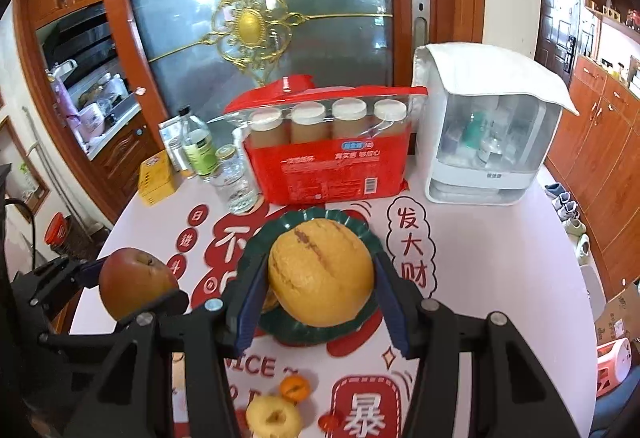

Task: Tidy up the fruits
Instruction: 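Carry the red apple with the left tool to the plate while the right tool carries the grapefruit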

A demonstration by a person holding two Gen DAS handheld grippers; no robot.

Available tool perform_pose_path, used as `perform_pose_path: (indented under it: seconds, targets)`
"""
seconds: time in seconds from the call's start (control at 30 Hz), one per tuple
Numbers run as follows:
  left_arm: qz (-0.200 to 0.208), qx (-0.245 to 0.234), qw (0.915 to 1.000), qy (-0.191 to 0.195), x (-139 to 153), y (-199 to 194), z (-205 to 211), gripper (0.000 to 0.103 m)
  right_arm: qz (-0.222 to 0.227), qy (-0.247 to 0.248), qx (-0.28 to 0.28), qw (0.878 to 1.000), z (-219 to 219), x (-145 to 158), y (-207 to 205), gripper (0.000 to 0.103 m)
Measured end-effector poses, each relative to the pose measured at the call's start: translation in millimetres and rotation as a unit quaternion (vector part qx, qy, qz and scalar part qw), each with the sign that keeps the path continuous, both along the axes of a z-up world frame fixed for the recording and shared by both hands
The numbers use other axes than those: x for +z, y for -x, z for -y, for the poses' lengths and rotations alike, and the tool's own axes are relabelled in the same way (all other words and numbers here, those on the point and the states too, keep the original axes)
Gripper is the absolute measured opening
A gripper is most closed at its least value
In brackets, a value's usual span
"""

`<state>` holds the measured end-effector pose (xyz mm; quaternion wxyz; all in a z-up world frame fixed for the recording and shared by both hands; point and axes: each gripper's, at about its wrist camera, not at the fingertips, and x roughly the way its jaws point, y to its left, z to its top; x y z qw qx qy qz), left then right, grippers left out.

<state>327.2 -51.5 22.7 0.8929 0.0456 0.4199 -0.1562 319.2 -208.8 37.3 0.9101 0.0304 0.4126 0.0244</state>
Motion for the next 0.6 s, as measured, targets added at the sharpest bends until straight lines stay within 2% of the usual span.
perform_pose_path:
  seconds: [0.17,0.27,0.43,0.6]
  targets:
    - [-0.002,0.007,0.9999,-0.014,-11,-46,10,0.067,-0.022,-0.003,-0.015,1.0,11,-27,-42,0.053]
    - [-0.018,0.005,0.9997,-0.012,-30,-73,15,0.067,-0.046,-0.016,-0.026,0.998,17,-50,-65,0.053]
    - [-0.062,-0.006,0.998,0.001,-77,-100,28,0.067,-0.086,-0.037,-0.037,0.995,26,-89,-92,0.053]
    - [-0.099,-0.017,0.9949,0.003,-126,-107,45,0.067,-0.117,-0.047,-0.036,0.991,29,-125,-111,0.053]
